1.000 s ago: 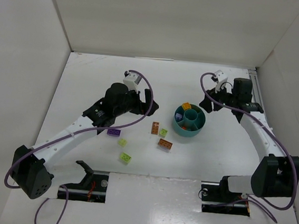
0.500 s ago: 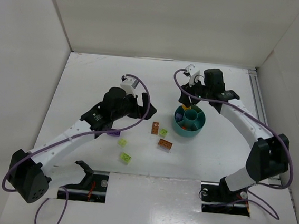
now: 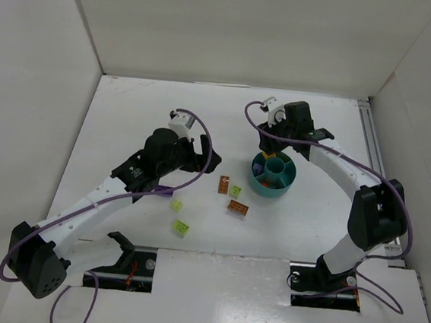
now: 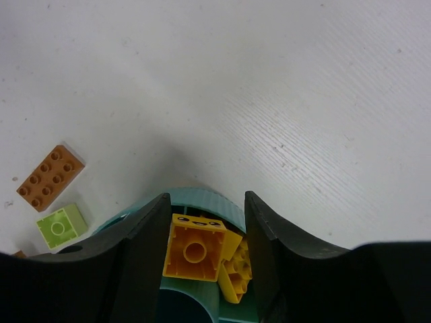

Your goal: Sort the legos into containers by color

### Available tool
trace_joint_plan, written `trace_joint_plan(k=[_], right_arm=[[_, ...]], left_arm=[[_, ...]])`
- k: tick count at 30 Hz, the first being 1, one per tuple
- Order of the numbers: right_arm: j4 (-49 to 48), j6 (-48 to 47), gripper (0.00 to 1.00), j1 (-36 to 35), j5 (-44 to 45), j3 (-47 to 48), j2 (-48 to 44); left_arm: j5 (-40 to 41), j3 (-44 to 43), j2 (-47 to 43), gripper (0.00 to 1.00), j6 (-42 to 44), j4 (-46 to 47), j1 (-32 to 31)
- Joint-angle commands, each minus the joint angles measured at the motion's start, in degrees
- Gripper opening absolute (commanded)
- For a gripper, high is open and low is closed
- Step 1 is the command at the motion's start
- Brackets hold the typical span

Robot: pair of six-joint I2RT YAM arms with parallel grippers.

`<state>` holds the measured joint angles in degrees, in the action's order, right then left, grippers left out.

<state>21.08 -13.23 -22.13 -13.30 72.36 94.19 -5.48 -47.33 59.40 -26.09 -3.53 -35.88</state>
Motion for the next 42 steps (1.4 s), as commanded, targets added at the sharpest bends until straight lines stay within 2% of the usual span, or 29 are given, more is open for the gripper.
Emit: trace_joint_plan(k=[1, 12, 23, 27, 29, 32, 34, 38, 42], right_arm=[[-1.04, 0.84, 0.53, -0.55, 2.57, 0.42, -2.35], [2.12, 0.84, 0.5, -0.55, 6.7, -2.4, -7.26], [2.3, -1.97, 0.53, -1.6, 3.55, -1.87, -10.51], [1.07, -3.99, 0.57, -5.89, 3.54, -1.87, -13.94], [0.46, -4.96, 0.57, -7.13, 1.8, -4.06, -16.49], [-1.13, -8.82, 0.62, -10.55, -1.46, -8.36, -20.88], [-1.13, -10.14, 0.63, -15.1, -1.47, -10.21, -22.9], [-0.43, -8.05, 0.64, -20.92, -0.76, -16.09, -27.56], [-4.2, -3.39, 0.64, -24.79, -4.01, -25.22, -29.32]], left_arm=[[0.9, 0.31, -1.39, 1.0, -0.54, 0.72, 0.28], [0.9, 0.31, -1.92, 1.0, -0.02, 0.19, 0.28], [0.9, 1.36, -4.55, 1.0, -0.63, -0.34, 0.28], [0.9, 2.41, -5.78, 1.0, -0.63, -0.34, 0.28], [0.9, 2.94, -5.78, 1.0, -2.12, -1.39, 0.28], [2.74, 4.0, -6.92, 1.0, -5.27, -2.53, 0.28], [3.79, 4.7, -7.62, 1.0, -7.04, -3.5, 0.28], [6.79, 6.98, -10.17, 1.0, -12.14, -6.92, 0.28], [6.88, 10.49, -12.89, 1.0, -14.42, -8.25, 0.28]])
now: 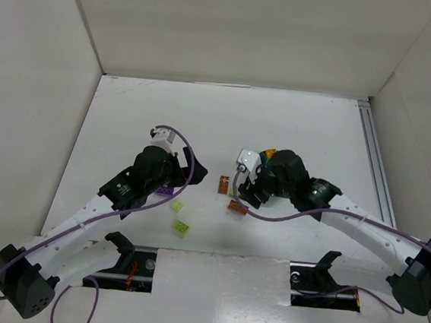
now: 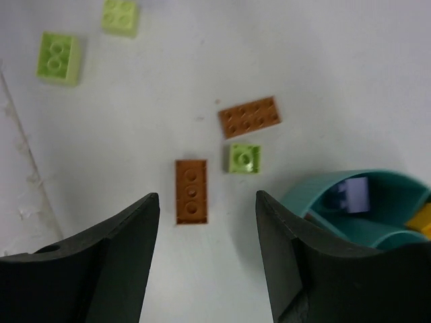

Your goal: Sort the legos into containers by color

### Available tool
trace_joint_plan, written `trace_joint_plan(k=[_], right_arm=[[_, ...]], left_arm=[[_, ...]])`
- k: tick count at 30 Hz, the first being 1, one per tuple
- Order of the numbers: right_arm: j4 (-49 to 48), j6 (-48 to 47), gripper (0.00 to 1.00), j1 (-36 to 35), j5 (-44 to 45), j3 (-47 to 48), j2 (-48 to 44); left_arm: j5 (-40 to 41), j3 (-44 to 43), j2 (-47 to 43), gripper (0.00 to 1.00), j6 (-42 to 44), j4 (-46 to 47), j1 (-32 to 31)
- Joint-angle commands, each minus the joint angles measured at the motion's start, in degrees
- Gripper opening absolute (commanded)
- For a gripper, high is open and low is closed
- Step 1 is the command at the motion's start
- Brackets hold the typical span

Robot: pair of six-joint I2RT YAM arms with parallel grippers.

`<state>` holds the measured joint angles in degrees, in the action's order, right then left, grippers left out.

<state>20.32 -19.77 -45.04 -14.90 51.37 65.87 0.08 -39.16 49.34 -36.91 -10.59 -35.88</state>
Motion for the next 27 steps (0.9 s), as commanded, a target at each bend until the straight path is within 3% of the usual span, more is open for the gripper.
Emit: trace_joint_plan(k=[1, 6, 21, 25, 27], right_arm=[[-4.05, 4.03, 0.64, -2.85, -1.55, -5.4, -1.0], [-7.74, 7.55, 0.64, -7.87, 2.06, -9.09, 1.28], [-11.35, 7.46, 0.63, -7.87, 14.19, -6.65, 16.03], [-11.88, 8.07, 0.53, -7.87, 14.37, -6.02, 19.12], [-11.88, 8.08, 0.38, -7.87, 13.67, -6.02, 19.73]], left_arm=[[0.72, 3.2, -3.54, 1.0, -4.22, -1.19, 0.28], [0.19, 8.82, -7.68, 1.0, -6.68, -0.14, 0.28], [-0.87, 12.7, -8.92, 1.0, -6.07, 3.03, 0.28], [-1.39, 12.7, -8.91, 1.0, -5.55, 3.56, 0.28], [-1.39, 13.31, -8.91, 1.0, -5.55, 4.17, 0.28]])
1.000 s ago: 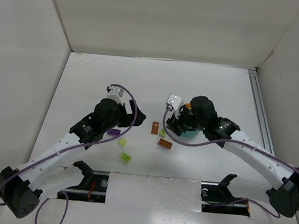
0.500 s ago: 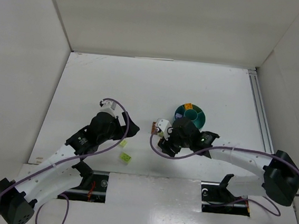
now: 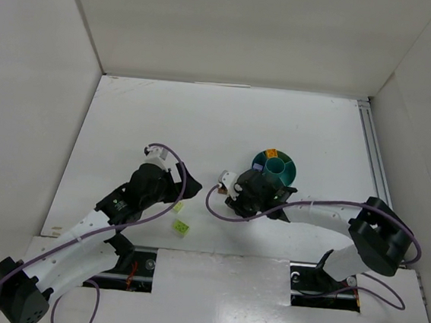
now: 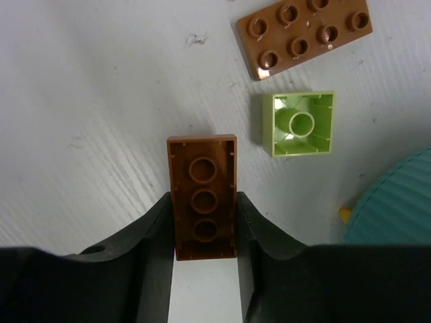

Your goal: Sort the legos into containers by color

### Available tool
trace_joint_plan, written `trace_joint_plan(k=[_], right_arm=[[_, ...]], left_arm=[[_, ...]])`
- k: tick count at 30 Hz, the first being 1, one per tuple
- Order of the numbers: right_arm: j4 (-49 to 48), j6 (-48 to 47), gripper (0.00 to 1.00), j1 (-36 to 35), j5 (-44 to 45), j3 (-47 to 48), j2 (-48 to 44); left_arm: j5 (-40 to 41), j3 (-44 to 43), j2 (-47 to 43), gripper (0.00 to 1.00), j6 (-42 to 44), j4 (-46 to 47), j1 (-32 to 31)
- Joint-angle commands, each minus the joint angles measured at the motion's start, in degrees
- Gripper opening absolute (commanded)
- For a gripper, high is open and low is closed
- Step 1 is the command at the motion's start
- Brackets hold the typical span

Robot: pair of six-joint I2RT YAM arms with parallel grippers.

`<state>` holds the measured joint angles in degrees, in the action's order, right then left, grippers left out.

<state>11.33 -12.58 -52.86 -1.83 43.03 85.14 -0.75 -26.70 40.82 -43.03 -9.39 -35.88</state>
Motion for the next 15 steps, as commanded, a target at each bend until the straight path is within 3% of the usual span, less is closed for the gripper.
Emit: trace_joint_plan(k=[1, 8, 11, 13, 15], right_arm=[[-2.9, 1.59, 0.32, -0.05, -0.01, 2.33, 0.46], [0.17, 2.21, 0.23, -0.05, -5.9, 1.8, -7.86], [2.03, 2.21, 0.23, -0.05, -11.42, 3.2, -12.61], [2.03, 2.21, 0.23, 2.13, -20.12, 3.99, -15.25], [2.03, 1.59, 0.23, 4.16, -27.05, 4.78, -16.4]], left_arm=[[-0.56, 0.86, -0.39, 1.0, 0.57, 2.97, 0.28], [-3.98, 2.53, -1.62, 1.0, 2.68, 7.61, 0.28], [-11.18, 4.46, -2.67, 1.0, 5.75, 12.88, 0.28], [-22.74, 6.73, -2.67, 1.0, 8.9, 22.61, 0.28], [-25.76, 8.31, -3.28, 1.0, 10.85, 28.14, 0.28]])
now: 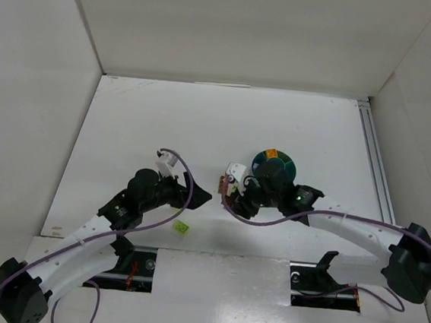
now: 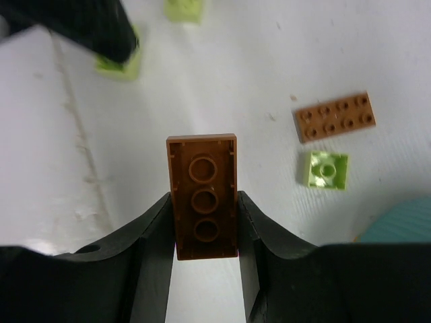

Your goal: Sort the legos into containers by color

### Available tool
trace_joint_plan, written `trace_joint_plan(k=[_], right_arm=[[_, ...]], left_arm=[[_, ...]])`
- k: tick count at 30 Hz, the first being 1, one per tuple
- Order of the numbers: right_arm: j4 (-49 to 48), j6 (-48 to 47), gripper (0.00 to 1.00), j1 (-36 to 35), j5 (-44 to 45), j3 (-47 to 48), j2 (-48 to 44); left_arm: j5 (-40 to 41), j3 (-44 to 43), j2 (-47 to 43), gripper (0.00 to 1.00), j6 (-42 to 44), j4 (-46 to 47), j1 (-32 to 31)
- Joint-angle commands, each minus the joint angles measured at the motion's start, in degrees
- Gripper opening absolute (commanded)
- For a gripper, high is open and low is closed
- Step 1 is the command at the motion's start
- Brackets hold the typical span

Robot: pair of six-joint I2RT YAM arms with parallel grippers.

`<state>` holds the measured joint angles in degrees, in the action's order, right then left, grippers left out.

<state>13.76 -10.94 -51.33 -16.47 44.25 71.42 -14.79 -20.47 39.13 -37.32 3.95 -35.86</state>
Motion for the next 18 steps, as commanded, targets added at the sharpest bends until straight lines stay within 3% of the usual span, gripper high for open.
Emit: trace_joint_plan(k=[1, 4, 8, 18], right_arm=[[-0.4, -0.05, 0.23, 3.68, -19.15, 3.56, -3.21], [-1.63, -0.05, 0.23, 5.89, -28.93, 4.87, -4.61], [-2.16, 0.56, 0.23, 7.21, -33.7, 6.46, -6.29], [-4.44, 3.29, 0.23, 7.21, -37.85, 8.22, -6.56]], left_arm=[[-16.11, 2.8, -1.61, 1.0, 5.76, 17.21, 0.26], [-22.37, 4.2, -2.22, 0.98, 7.35, 24.41, 0.26], [-22.92, 3.68, -2.84, 0.91, 9.8, 26.02, -0.79], [-30.91, 2.63, -2.31, 0.72, 14.73, 30.16, -2.11]])
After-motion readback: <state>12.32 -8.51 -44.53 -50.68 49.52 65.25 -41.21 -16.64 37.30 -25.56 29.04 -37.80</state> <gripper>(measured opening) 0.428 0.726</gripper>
